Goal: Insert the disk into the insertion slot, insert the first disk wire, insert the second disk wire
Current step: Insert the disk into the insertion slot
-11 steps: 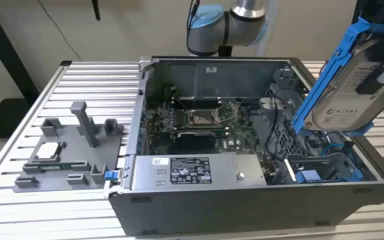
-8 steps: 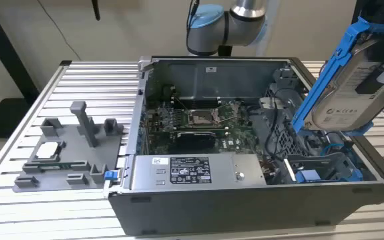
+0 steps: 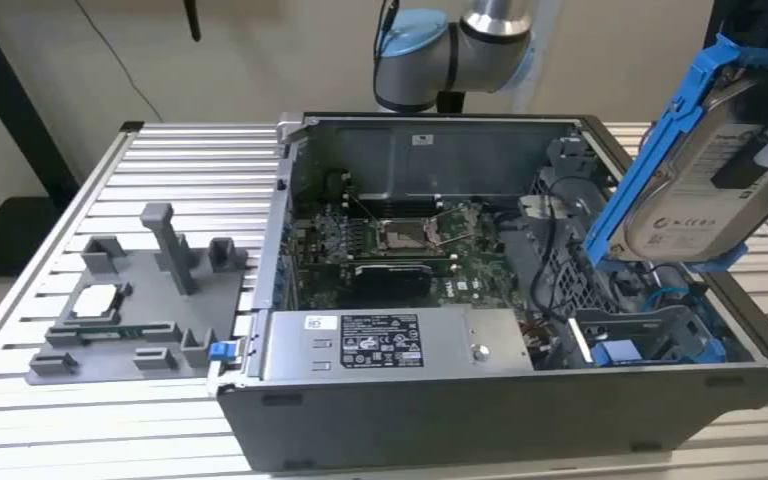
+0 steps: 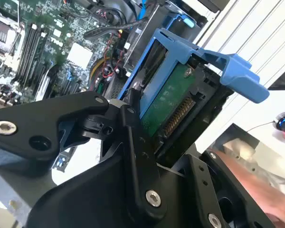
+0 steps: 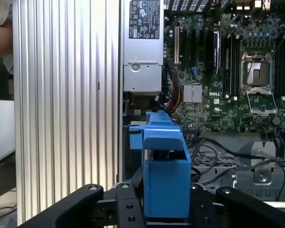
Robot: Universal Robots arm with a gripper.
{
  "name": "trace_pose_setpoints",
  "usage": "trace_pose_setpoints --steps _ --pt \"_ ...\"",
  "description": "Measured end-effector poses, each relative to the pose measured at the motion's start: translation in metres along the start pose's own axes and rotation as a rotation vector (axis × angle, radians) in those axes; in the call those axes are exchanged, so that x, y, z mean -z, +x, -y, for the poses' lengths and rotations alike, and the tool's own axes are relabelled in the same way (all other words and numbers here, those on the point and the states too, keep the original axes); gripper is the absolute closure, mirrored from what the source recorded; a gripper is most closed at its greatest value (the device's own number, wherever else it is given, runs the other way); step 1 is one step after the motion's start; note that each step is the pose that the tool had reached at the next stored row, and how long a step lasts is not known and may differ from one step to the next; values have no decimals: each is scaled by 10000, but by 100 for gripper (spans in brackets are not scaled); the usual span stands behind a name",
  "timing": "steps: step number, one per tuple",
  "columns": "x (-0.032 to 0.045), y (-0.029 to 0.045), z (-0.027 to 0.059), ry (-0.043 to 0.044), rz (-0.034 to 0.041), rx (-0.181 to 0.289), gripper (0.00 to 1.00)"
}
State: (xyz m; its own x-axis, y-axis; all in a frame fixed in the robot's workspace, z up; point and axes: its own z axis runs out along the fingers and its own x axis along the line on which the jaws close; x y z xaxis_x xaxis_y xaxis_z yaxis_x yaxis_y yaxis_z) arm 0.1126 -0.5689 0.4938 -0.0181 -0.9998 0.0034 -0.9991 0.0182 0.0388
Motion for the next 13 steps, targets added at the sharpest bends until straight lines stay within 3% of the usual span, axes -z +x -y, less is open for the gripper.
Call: trace_pose_setpoints --steps 3,11,13 --pt "-8 0 0 43 3 0 100" --pt "-57 0 2 399 9 -2 100" --pt "-70 0 3 452 10 0 100"
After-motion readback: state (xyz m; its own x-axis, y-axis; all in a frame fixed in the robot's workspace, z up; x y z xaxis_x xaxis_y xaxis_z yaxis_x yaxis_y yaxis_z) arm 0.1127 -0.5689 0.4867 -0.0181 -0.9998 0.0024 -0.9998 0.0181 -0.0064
